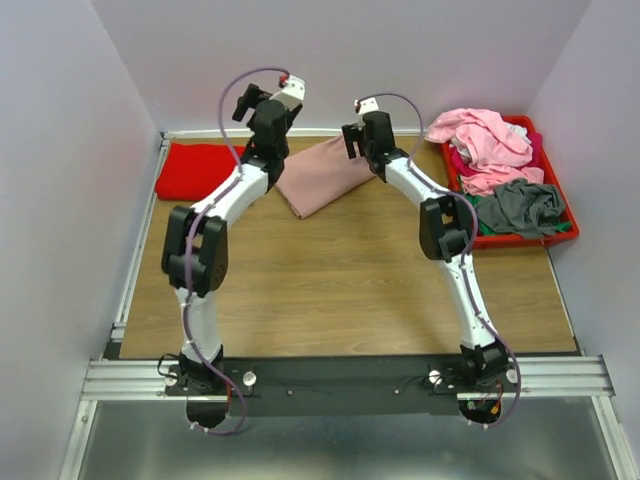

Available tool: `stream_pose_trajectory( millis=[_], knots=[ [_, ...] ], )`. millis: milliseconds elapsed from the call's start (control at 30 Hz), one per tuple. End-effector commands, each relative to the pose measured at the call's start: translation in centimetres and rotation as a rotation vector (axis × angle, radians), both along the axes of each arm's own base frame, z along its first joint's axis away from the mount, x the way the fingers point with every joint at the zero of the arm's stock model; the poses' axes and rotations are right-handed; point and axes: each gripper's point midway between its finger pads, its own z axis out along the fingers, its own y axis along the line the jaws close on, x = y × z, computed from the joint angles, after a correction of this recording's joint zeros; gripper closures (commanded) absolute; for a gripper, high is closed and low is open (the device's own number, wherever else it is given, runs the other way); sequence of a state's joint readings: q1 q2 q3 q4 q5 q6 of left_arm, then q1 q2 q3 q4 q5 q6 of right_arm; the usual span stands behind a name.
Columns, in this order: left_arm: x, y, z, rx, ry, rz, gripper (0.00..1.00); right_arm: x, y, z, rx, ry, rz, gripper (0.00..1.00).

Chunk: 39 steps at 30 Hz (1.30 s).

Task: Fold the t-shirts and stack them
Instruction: Fold the tshirt

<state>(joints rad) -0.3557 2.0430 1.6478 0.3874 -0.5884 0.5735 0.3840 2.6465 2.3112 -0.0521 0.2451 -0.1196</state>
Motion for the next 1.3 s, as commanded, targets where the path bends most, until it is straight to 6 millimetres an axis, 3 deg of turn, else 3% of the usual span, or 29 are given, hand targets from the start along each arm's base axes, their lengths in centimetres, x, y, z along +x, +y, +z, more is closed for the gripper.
stream_pose_trajectory(
  millis=[0, 33, 67, 100, 167, 300, 367, 400, 467, 533, 600, 667, 800, 900, 933, 1000, 1033, 1067, 1133, 1167, 1200, 1267],
  knots=[
    [-3.1, -3.4, 2.5, -0.281, 0.046, -0.196, 0.07, -1.3, -0.3, 5.1, 0.082, -0.036, 0.023, 0.00],
    [-3.7, -4.1, 2.3, -0.310, 0.072, -0.235, 0.07, -1.8, -0.1, 6.2, 0.113, -0.033, 0.046, 0.00],
    [-4.6, -4.6, 2.4, -0.392, 0.083, -0.255, 0.07, -2.6, 1.2, 6.0, 0.161, 0.001, 0.135, 0.00],
    [-5.4, -5.4, 1.7, -0.421, 0.129, -0.302, 0.07, -3.3, 0.8, 4.7, 0.190, 0.054, 0.139, 0.00],
    [-7.2, -5.9, 1.6, -0.493, 0.158, -0.341, 0.07, -4.7, 2.3, 4.5, 0.288, 0.122, 0.231, 0.01],
    [-11.1, -7.4, 0.9, -0.648, 0.217, -0.452, 0.07, -5.5, 2.1, 2.2, 0.398, 0.239, 0.248, 0.01],
    [-13.2, -8.7, 1.5, -0.679, 0.243, -0.557, 0.07, -5.3, 1.5, 1.5, 0.439, 0.276, 0.227, 0.01],
    [-14.1, -8.7, -0.1, -0.689, 0.281, -0.556, 0.07, -5.2, 1.1, 0.1, 0.461, 0.311, 0.208, 0.01],
    [-16.1, -8.9, -1.0, -0.711, 0.317, -0.588, 0.07, -4.9, 0.8, -0.7, 0.477, 0.335, 0.187, 0.01],
    [-17.6, -8.8, -0.7, -0.731, 0.317, -0.613, 0.07, -4.9, 0.2, -2.4, 0.484, 0.368, 0.156, 0.01],
    [-18.9, -8.4, -2.3, -0.740, 0.345, -0.599, 0.07, -4.8, 0.1, -3.0, 0.486, 0.380, 0.144, 0.01],
    [-20.0, -8.1, -1.9, -0.749, 0.326, -0.606, 0.07, -5.1, 0.0, -4.2, 0.497, 0.415, 0.130, 0.02],
    [-21.8, -7.3, -3.8, -0.758, 0.349, -0.582, 0.07, -6.0, 0.5, -5.9, 0.541, 0.484, 0.144, 0.06],
    [-22.8, -6.8, -4.3, -0.774, 0.349, -0.570, 0.07, -7.1, 1.0, -6.9, 0.572, 0.545, 0.164, 0.23],
    [-23.2, -6.8, -4.0, -0.780, 0.341, -0.581, 0.07, -7.6, 1.0, -7.2, 0.577, 0.569, 0.169, 0.40],
    [-23.7, -6.8, -4.7, -0.786, 0.354, -0.580, 0.07, -8.6, 1.2, -7.2, 0.586, 0.600, 0.181, 0.55],
    [-23.9, -6.8, -4.7, -0.793, 0.354, -0.582, 0.07, -9.7, 0.9, -8.2, 0.586, 0.640, 0.172, 0.65],
    [-24.3, -6.7, -5.0, -0.801, 0.360, -0.581, 0.07, -10.1, 0.8, -6.9, 0.592, 0.636, 0.185, 0.71],
    [-24.9, -7.1, -5.1, -0.819, 0.371, -0.606, 0.07, -11.7, 0.2, -7.1, 0.568, 0.668, 0.189, 0.80],
    [-25.3, -7.3, -5.0, -0.843, 0.373, -0.614, 0.07, -13.9, -0.5, -8.6, 0.550, 0.724, 0.171, 0.83],
    [-26.0, -8.0, -5.4, -0.880, 0.397, -0.650, 0.07, -14.6, -0.8, -6.9, 0.528, 0.703, 0.185, 0.85],
    [-26.8, -8.8, -6.0, -0.930, 0.426, -0.685, 0.07, -16.7, -1.8, -6.6, 0.498, 0.719, 0.180, 0.85]
  ],
)
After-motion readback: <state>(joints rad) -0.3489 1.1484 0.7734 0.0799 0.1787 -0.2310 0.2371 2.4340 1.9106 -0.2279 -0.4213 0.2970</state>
